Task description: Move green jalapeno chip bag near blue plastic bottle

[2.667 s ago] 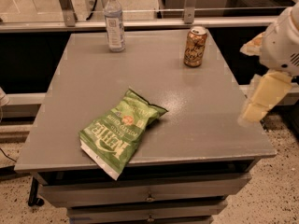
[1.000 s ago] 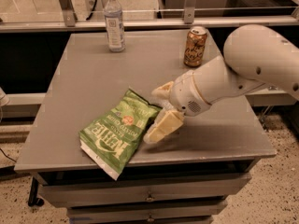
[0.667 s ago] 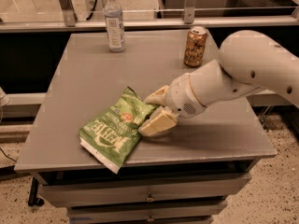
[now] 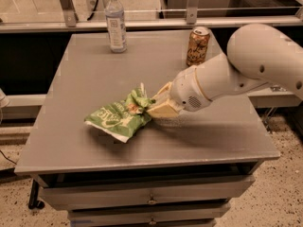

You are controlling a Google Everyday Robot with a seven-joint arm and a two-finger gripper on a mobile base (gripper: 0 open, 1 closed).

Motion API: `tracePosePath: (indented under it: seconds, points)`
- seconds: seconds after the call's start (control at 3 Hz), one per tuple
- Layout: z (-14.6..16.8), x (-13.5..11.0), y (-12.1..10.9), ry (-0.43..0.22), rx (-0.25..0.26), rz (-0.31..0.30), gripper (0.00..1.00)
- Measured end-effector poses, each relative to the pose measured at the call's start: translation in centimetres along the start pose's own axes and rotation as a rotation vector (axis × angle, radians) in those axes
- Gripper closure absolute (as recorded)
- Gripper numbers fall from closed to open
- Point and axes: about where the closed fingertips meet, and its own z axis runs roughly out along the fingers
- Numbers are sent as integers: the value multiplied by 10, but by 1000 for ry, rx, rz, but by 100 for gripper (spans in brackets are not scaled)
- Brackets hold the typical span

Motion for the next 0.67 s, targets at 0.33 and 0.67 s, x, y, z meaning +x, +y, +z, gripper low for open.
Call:
tracePosePath:
  seconds: [0.33, 0.67]
  points:
    - [-22, -12, -32, -11, 81, 7, 100]
    - [-65, -30, -75, -16, 226, 24, 100]
